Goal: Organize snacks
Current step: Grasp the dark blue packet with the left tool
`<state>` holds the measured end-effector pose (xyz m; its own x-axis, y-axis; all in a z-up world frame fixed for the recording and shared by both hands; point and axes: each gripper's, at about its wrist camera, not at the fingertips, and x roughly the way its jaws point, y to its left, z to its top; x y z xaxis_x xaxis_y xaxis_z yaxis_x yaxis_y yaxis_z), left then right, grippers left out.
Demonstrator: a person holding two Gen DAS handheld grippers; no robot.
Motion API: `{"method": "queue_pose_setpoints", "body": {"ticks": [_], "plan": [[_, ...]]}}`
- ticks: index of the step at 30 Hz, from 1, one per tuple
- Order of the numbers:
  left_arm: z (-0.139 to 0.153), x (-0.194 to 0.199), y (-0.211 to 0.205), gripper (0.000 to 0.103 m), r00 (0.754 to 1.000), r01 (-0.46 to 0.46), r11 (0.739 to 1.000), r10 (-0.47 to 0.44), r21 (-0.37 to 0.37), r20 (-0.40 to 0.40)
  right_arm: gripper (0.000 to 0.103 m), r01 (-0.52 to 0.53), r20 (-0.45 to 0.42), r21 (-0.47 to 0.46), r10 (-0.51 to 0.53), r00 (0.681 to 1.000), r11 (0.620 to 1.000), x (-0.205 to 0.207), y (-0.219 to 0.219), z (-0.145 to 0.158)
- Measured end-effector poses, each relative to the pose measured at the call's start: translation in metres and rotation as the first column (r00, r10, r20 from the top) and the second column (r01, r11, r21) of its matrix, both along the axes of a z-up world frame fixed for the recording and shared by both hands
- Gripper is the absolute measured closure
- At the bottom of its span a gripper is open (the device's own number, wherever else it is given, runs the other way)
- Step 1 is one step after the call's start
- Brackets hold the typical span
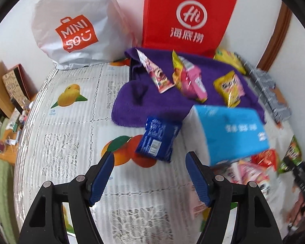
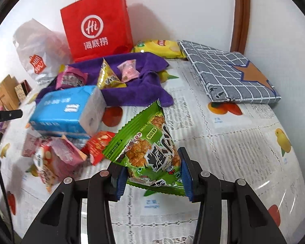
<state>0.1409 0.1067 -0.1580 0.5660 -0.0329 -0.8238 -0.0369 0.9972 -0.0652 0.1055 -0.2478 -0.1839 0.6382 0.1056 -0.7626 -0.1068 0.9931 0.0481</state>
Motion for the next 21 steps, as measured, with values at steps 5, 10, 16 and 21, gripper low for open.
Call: {"method": "queue_pose_setpoints", "body": {"ticks": [5, 10, 16, 21], "plan": [[-0.013, 0.009, -0.012, 0.033, 1.000, 0.024, 0.993, -0.023, 0.113, -0.011, 0.058, 0.014, 0.005, 0.033, -0.014, 1.000, 0.999, 0.003, -0.005, -0.011], [-0.020, 0.022, -0.017, 0.033, 0.999, 0.032, 0.991, -0.034, 0.133, 0.018, 0.058, 0.004, 0.016, 0.035, -0.005, 1.000, 0.999, 0.007, -0.006, -0.016], [-0.032, 0.040, -0.018, 0.032, 0.997, 0.074, 0.994, -0.077, 0.075, 0.032, 0.058, 0.028, 0.002, 0.027, -0.028, 1.000, 0.999, 0.016, -0.009, -0.030], [-0.042, 0.039, -0.003, 0.032, 0.994, 0.053, 0.999, -0.052, -0.012, 0.093, 0.057, 0.031, 0.008, 0.041, -0.031, 0.999, 0.999, 0.016, -0.010, -0.034]]}}
